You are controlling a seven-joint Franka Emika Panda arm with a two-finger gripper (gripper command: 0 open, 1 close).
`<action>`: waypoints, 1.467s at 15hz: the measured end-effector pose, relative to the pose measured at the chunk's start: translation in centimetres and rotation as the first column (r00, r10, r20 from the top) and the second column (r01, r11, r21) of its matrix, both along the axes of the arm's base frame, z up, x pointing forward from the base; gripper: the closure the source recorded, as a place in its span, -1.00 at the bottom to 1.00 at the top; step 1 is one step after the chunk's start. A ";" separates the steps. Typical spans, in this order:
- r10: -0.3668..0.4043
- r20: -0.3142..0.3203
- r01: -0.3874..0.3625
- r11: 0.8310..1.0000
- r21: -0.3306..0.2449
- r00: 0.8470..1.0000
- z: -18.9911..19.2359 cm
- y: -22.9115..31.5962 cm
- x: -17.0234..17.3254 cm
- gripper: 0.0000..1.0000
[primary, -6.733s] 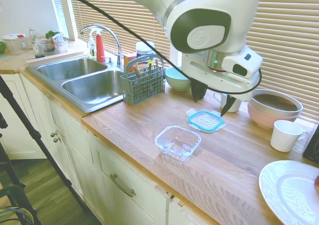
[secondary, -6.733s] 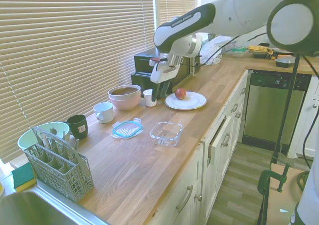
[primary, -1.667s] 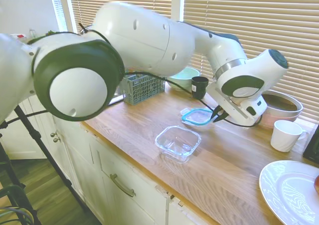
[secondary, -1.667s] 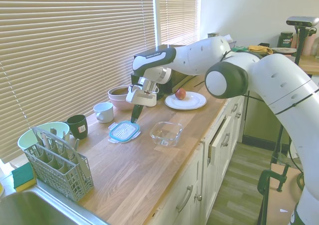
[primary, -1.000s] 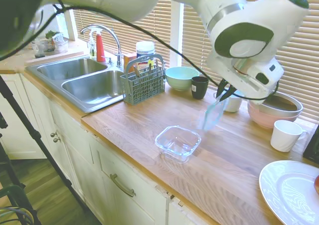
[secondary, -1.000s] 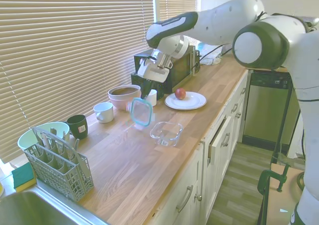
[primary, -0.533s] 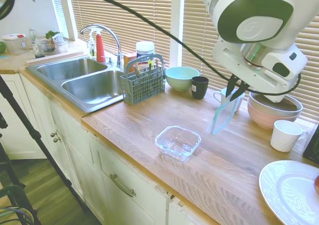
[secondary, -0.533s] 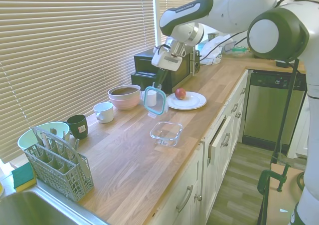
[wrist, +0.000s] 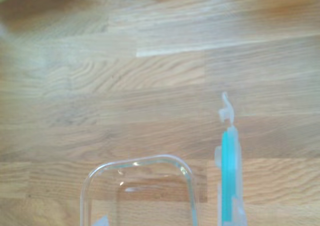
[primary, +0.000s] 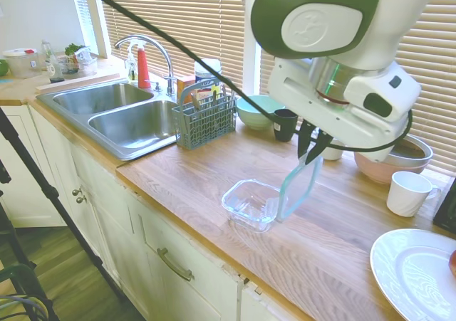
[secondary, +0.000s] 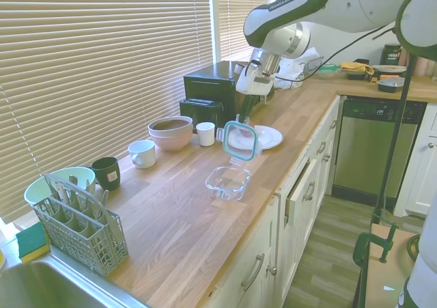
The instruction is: Cover the lid of the food container
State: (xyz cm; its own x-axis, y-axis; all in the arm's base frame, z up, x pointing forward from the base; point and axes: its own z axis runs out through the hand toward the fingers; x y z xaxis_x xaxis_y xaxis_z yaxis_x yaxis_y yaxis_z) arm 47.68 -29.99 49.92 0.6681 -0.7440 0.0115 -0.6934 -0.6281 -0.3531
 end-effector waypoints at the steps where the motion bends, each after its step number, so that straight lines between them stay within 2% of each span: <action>1: 0.011 -0.003 -0.012 1.000 -0.017 1.000 -0.1 0.4 -0.6 1.00; 6: 0.063 -0.001 -0.063 0.993 -0.097 0.998 1.4 2.4 -2.8 1.00; 12: 0.119 -0.009 -0.119 0.978 -0.169 0.993 1.3 5.0 -1.5 1.00; 18: 0.134 -0.007 -0.133 0.969 -0.210 0.991 2.3 7.6 -1.9 1.00; 22: 0.144 -0.028 -0.147 0.961 -0.233 0.989 2.2 10.3 -1.6 1.00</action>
State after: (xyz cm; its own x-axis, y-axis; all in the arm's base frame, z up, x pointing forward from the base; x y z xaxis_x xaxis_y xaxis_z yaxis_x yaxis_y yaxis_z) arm 46.09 -19.69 52.13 0.7701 -0.6161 0.1653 -0.5913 -0.7867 -0.1775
